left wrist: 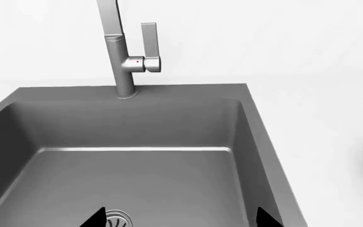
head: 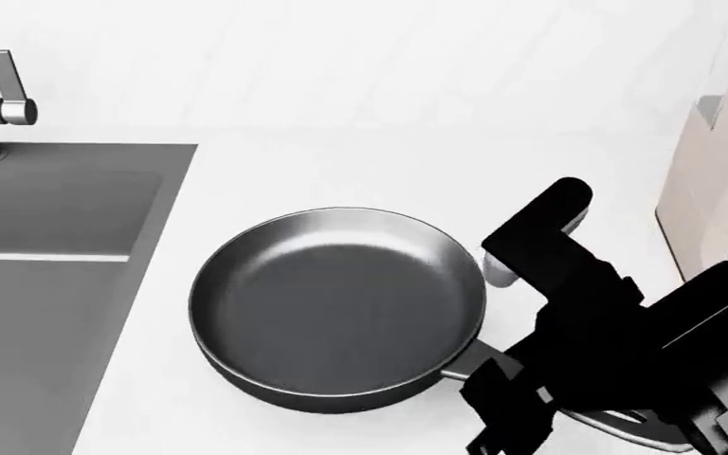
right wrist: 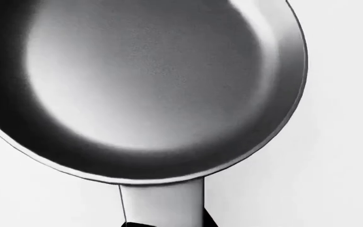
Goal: Pick the pan and sponge and place them into the sink. Then turn on the water.
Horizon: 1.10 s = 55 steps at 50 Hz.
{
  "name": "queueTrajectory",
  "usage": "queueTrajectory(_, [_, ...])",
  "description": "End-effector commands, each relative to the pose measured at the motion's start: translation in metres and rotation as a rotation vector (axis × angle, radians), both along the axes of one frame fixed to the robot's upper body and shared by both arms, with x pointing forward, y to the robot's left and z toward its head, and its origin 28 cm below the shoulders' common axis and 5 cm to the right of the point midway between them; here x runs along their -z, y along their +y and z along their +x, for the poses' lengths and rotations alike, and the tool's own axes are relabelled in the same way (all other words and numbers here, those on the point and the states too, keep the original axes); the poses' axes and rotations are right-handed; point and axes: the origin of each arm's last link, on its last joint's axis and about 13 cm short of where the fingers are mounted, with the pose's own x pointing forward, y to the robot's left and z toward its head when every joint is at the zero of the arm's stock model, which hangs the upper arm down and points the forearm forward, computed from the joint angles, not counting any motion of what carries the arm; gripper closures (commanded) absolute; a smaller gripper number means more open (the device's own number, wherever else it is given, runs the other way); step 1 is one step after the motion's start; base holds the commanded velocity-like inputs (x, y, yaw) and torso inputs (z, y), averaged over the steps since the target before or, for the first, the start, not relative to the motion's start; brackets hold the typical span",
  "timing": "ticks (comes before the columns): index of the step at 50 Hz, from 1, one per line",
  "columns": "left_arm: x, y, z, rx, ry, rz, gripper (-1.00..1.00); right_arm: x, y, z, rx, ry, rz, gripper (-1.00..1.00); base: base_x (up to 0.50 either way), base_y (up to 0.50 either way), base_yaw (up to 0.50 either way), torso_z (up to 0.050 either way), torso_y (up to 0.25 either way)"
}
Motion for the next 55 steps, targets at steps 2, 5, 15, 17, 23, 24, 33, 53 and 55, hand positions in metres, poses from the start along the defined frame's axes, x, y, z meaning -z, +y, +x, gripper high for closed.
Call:
queueTrajectory(2, [0.003,-0.005,0.001,0.028,-0.026,-0.017,-1.0,-0.018,0.008,-0.004,0.06,-0.19,0.049,1.0,0.0,0.0,0.0,0.0,0.0])
queueTrajectory(5, [0.003,-0.005,0.001,0.032,-0.026,-0.017,-1.0,-0.017,0.008,-0.007,0.06,-0.226,0.031,1.0,0.0,0.0,0.0,0.0,0.003])
queueTrajectory(15, [0.004,0.0,0.0,0.024,-0.025,-0.02,-1.0,-0.015,0.001,-0.011,0.189,-0.333,0.1,1.0,0.0,0.0,0.0,0.0,0.001])
queueTrajectory(17, [0.004,-0.001,0.001,0.026,-0.025,-0.018,-1.0,-0.015,0.0,-0.012,0.231,-0.339,0.126,1.0,0.0,0.0,0.0,0.0,0.0])
queueTrajectory(23, [0.004,0.0,0.002,0.026,-0.026,-0.018,-1.0,-0.01,-0.002,-0.018,0.247,-0.337,0.112,1.0,0.0,0.0,0.0,0.0,0.002])
queueTrajectory(24, [0.004,-0.001,0.002,0.026,-0.026,-0.016,-1.0,-0.01,-0.002,-0.019,0.24,-0.337,0.112,1.0,0.0,0.0,0.0,0.0,0.0])
queueTrajectory(33, [0.004,-0.003,0.003,0.025,-0.026,-0.017,-1.0,-0.009,-0.003,-0.028,0.187,-0.332,0.083,1.0,0.0,0.06,0.0,0.0,0.002])
queueTrajectory(53, [0.002,-0.004,0.002,0.023,-0.036,-0.02,-1.0,-0.013,-0.003,-0.031,0.191,-0.322,0.078,1.0,0.0,0.5,0.0,0.001,0.002])
queueTrajectory(55, [0.003,-0.004,0.002,0.023,-0.035,-0.021,-1.0,-0.013,-0.003,-0.031,0.192,-0.32,0.077,1.0,0.0,0.5,0.0,0.0,0.0])
